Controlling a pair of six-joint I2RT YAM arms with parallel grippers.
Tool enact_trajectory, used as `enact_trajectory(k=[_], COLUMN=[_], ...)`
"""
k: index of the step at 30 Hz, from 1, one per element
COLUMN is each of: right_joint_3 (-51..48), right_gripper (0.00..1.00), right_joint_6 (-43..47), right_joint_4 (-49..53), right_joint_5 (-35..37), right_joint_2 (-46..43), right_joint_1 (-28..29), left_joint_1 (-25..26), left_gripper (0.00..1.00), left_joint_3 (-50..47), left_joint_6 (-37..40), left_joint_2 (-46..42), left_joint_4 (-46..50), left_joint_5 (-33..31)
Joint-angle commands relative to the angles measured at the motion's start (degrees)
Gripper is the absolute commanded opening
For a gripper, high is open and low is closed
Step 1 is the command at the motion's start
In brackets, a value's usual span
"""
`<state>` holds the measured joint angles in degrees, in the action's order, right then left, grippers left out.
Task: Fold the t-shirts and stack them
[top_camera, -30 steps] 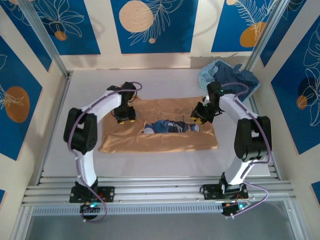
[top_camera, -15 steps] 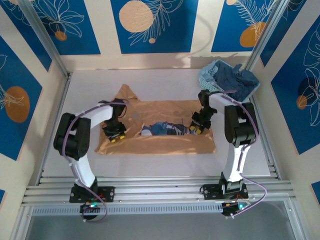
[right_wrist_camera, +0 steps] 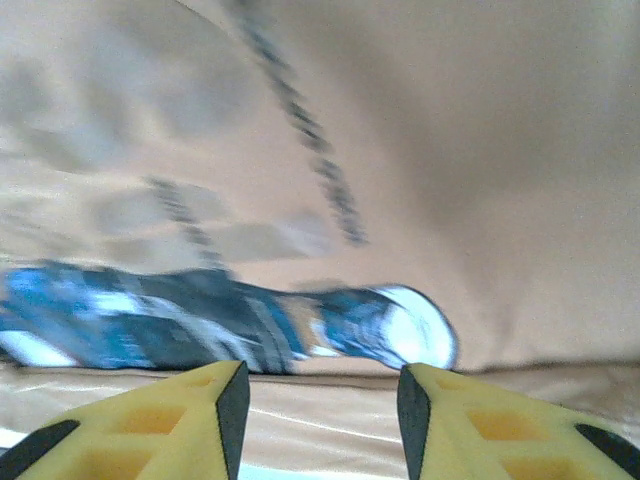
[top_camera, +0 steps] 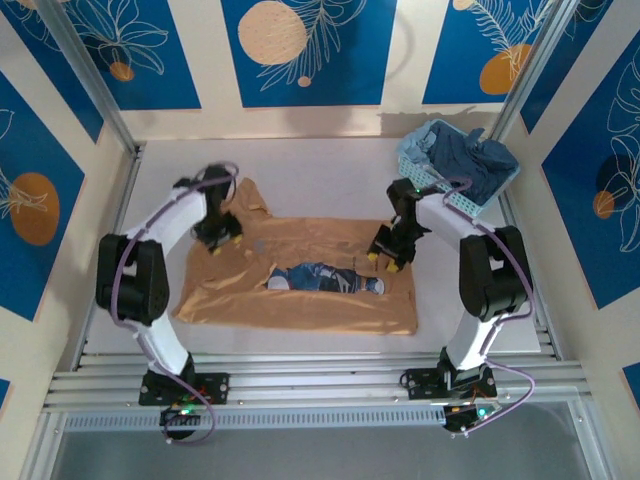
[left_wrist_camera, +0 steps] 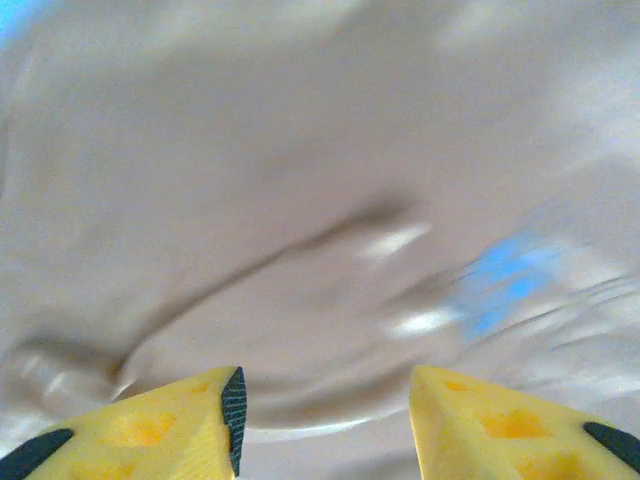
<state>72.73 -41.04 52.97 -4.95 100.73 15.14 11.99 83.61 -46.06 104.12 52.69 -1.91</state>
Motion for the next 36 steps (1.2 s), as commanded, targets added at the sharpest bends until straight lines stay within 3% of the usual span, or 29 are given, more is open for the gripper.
enact_trajectory(k=[1,7,12,18,28,33,36], right_joint_3=[6.74,15.05,20.16,20.36,19.16,18.55,18.16], right_gripper=[0.47,0.47,0.47,0.47,0.46,0.46,0.46], right_joint_6=[4.86,8.55,9.43,9.22,8.80,8.56,8.26], right_joint_4=[-2.06,-1.61,0.19,0.34,-0.35,-0.45,-0.81], right_joint_5=[-1.27,-0.35,-0.19,-0.74,-0.66,0.05,-0.06], right_joint_2=[0.96,5.60,8.91,9.53,10.74,10.97,11.03], right_joint_1=[-2.26,-5.92,-7.24,-7.10,-7.24,-7.16,-6.98], left_joint_1=[-2.25,-3.81,-4.55,-4.19,-3.14,-2.29,-1.91], left_gripper=[0.48,0.47,0.46,0.46,0.48,0.49,0.47], left_joint_3=[16.05,42.60,52.35,53.61,53.94,63.28,64.11], left_joint_6=[0.42,-1.98,-1.83,-4.81,-1.83,0.89,1.74], left_joint_2=[11.32,29.91,39.16,42.77,45.11,50.46,52.08], left_joint_4=[1.24,2.17,-2.54,-8.94,-6.50,3.58,6.91], left_joint_5=[-0.02,-0.11,-0.11,1.85,-2.00,-5.24,-5.38])
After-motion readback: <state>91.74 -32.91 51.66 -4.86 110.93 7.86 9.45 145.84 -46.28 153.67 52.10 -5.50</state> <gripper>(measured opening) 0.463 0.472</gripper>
